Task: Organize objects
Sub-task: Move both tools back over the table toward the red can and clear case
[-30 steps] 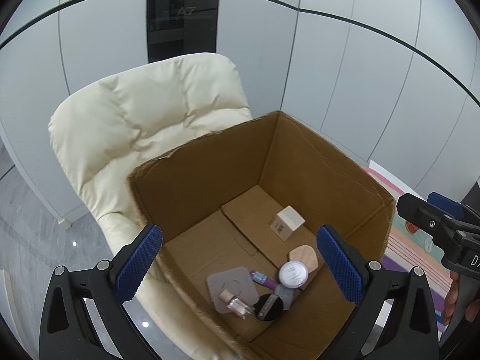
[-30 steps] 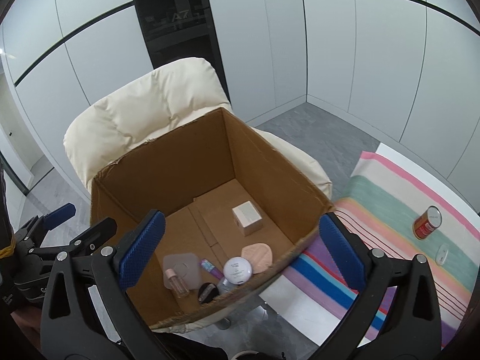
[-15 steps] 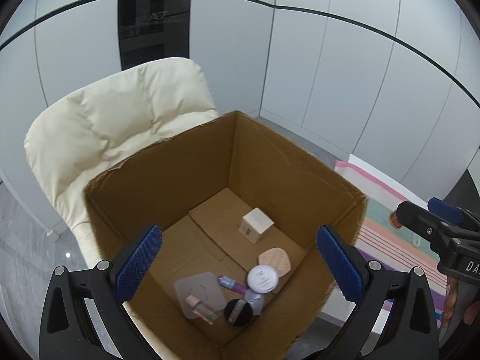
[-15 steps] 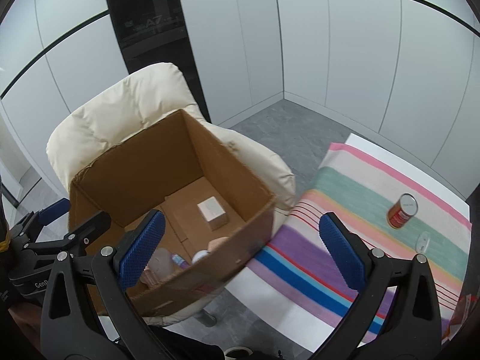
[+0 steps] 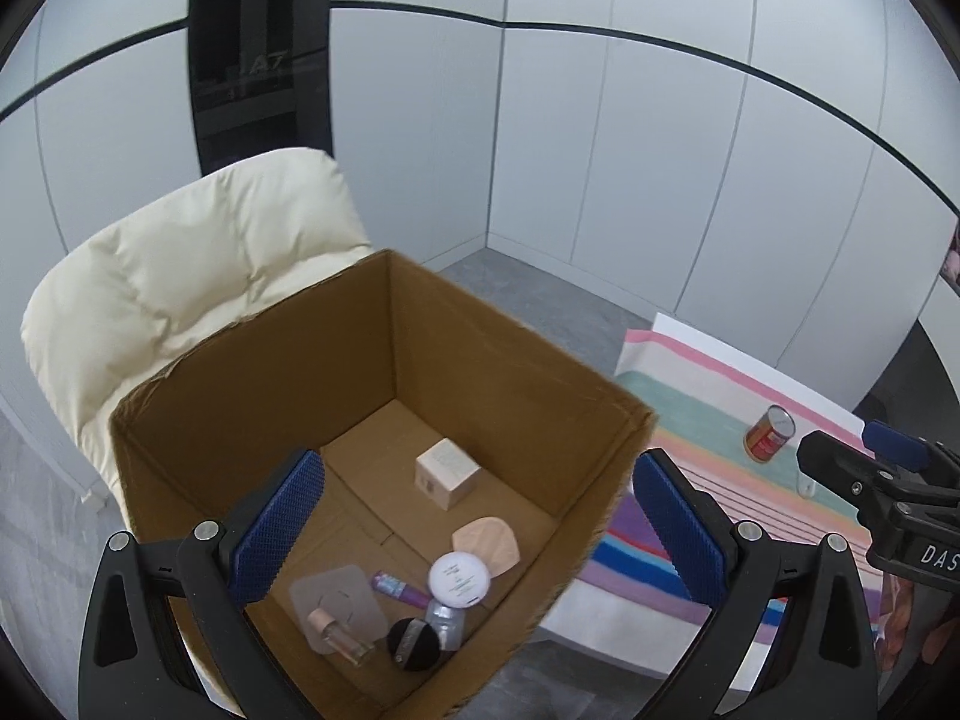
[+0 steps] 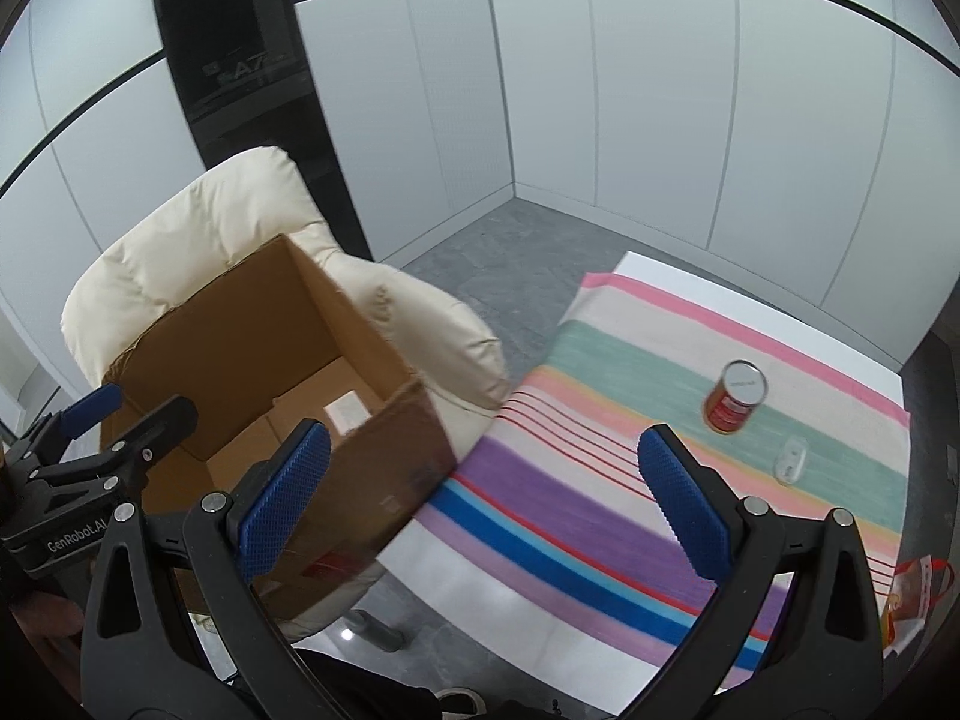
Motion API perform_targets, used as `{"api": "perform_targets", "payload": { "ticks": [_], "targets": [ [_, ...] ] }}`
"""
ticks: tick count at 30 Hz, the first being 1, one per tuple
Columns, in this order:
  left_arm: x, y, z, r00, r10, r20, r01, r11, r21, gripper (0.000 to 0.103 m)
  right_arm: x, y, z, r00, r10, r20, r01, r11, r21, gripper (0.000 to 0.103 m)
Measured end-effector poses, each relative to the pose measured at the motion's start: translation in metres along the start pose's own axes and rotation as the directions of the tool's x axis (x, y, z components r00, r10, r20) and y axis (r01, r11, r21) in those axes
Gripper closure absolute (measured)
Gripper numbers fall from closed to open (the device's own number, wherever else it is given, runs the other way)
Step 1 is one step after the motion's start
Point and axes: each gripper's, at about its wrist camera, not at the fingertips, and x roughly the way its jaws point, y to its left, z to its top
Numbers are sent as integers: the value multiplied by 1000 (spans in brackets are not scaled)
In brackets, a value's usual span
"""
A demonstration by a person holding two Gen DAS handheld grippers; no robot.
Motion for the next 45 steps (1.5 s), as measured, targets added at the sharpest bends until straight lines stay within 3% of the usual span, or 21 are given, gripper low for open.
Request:
{"api": "perform_targets", "payload": {
  "ticks": [23,34,45],
  "targets": [
    [16,-126,-6,989,-146,-36,150,976,159,0,-35,-109,-29,990,-142,-27,144,983,110,0],
    [26,-183,-18,980,-180,-81,194,953,235,0,-57,-165,-56,967,-250,-48,254,954,156,0],
    [45,-217,-28,973,-191,-130,217,949,228,0,-58,-209,-80,943,-317,-103,332,921,202,0]
  ]
}}
